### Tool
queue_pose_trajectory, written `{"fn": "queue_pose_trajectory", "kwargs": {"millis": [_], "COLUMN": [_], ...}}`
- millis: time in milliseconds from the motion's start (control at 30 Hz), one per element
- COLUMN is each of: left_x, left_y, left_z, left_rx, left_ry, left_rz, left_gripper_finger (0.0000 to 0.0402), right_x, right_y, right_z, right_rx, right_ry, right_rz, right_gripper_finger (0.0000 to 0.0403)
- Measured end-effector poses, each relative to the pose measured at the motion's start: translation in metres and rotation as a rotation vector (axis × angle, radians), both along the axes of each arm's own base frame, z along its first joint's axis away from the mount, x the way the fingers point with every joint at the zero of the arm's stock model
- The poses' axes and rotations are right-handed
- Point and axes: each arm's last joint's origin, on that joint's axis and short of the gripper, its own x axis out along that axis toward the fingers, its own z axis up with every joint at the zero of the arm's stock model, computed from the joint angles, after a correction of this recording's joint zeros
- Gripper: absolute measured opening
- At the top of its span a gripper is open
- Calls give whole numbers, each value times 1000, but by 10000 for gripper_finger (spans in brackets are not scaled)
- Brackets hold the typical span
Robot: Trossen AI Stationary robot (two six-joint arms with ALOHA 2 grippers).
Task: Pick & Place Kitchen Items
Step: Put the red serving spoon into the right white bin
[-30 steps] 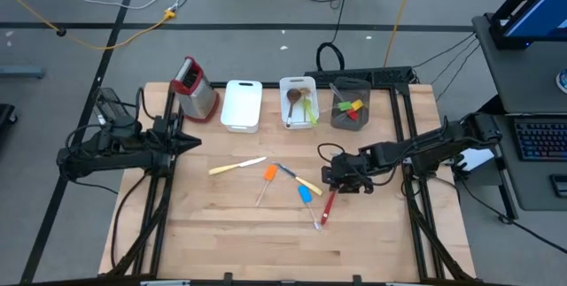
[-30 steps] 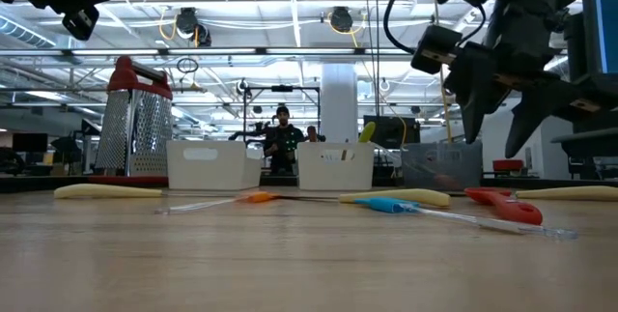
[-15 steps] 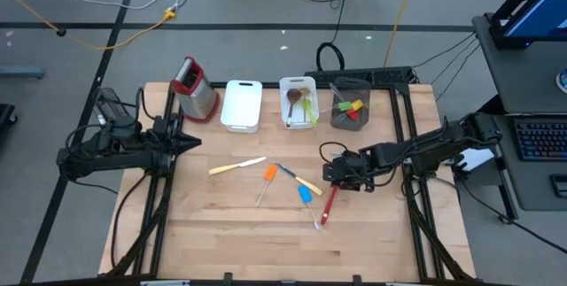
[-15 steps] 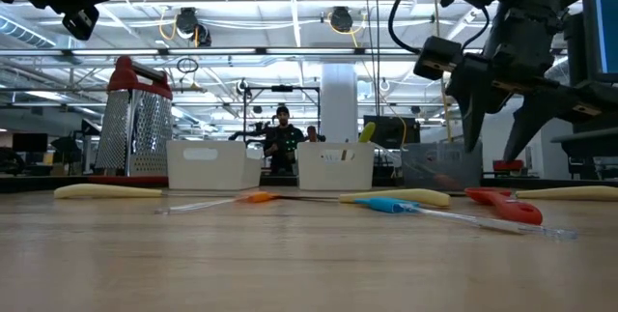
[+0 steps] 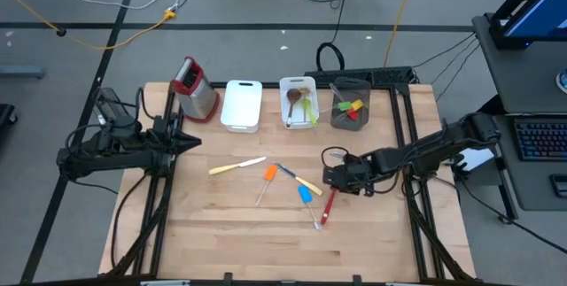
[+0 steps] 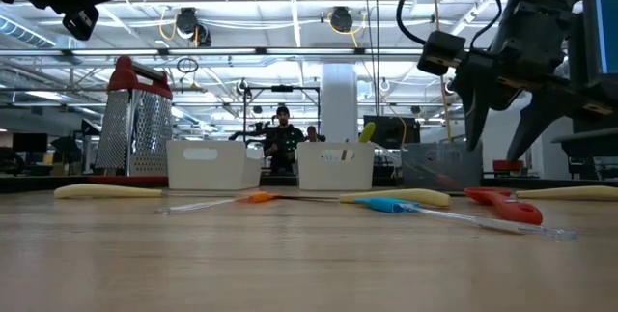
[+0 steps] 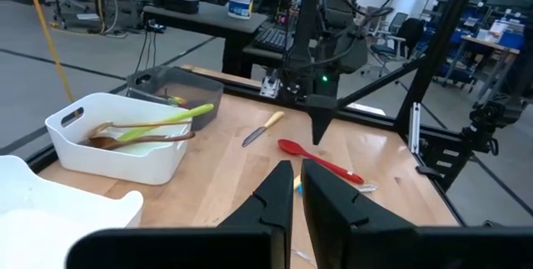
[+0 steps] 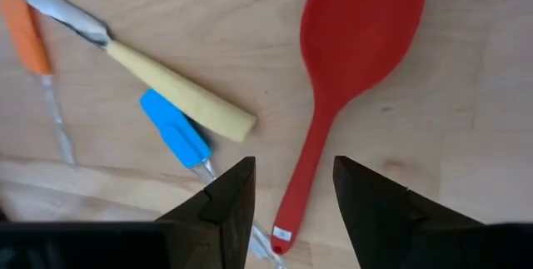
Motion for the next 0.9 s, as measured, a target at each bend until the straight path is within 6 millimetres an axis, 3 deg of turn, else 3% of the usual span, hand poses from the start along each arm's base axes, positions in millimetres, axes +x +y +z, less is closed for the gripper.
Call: {"fn": "queue_pose_trajectory", "kwargs": {"millis": [400, 900], "left_x": [0, 0], "left_y": [0, 0], "left_z": [0, 0], "left_rx": [-7, -9], "left_ry": [0, 0], "left_rz": [2, 1], "left_gripper_finger": [33, 33], "right_x": [15, 16], "right_y": [2, 2], "right_z": [-35, -48], "right_rx": [-5, -52], "right_ry": [85, 141], "right_rz": [28, 14], "right_gripper_finger": [155, 152]}}
